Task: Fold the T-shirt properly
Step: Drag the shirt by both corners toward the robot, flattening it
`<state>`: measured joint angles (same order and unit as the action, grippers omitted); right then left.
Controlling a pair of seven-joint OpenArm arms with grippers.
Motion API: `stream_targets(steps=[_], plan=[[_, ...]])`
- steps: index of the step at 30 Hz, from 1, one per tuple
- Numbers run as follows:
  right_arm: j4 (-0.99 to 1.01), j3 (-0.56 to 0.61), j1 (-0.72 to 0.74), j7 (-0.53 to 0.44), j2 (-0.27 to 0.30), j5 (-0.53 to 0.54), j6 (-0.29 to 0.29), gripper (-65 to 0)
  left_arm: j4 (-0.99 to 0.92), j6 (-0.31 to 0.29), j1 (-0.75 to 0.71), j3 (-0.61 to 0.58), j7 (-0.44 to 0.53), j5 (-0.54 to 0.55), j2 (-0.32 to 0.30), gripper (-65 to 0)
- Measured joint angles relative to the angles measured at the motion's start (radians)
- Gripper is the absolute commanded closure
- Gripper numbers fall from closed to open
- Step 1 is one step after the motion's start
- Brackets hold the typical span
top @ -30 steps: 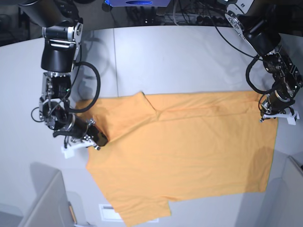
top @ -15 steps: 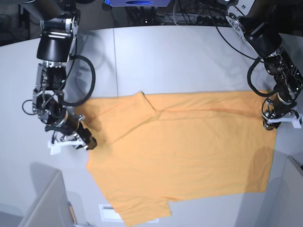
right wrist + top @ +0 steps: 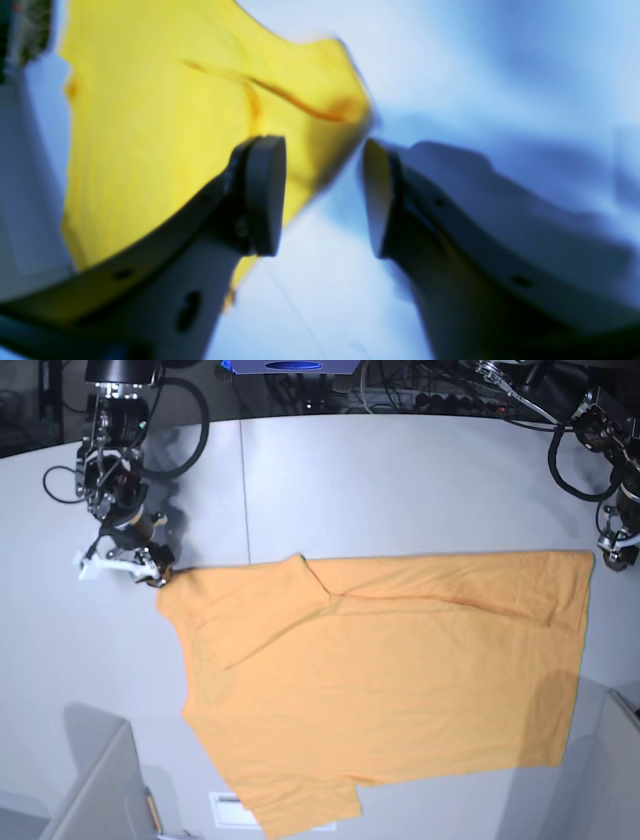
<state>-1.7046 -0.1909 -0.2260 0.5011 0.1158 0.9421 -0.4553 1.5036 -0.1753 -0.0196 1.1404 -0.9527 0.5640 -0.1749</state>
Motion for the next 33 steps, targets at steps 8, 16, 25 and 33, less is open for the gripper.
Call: stream_targets(steps=[8, 16, 25, 33], plan=[[0.062, 0.01, -0.013, -0.012, -0.047, 0.016, 0.013, -33.5, -0.073, -0.001, -0.012, 0.015, 0.011, 0.002, 0.019, -48.7], [0.13, 0.007, 0.047, -0.027, -0.048, 0.016, 0.028, -33.6, -0.225, -0.045, 0.075, 0.018, 0.033, -0.003, 0.005, -48.7], [0.186, 0.005, 0.074, -0.031, -0.048, 0.02, 0.109, -33.0, -0.261, -0.038, 0.105, -0.098, 0.123, -0.004, 0.003, -48.5], [0.262, 0.005, 0.13, -0.039, -0.048, 0.023, 0.154, -32.1, -0.331, -0.052, 0.103, -0.116, 0.222, 0.014, -0.009, -40.8]])
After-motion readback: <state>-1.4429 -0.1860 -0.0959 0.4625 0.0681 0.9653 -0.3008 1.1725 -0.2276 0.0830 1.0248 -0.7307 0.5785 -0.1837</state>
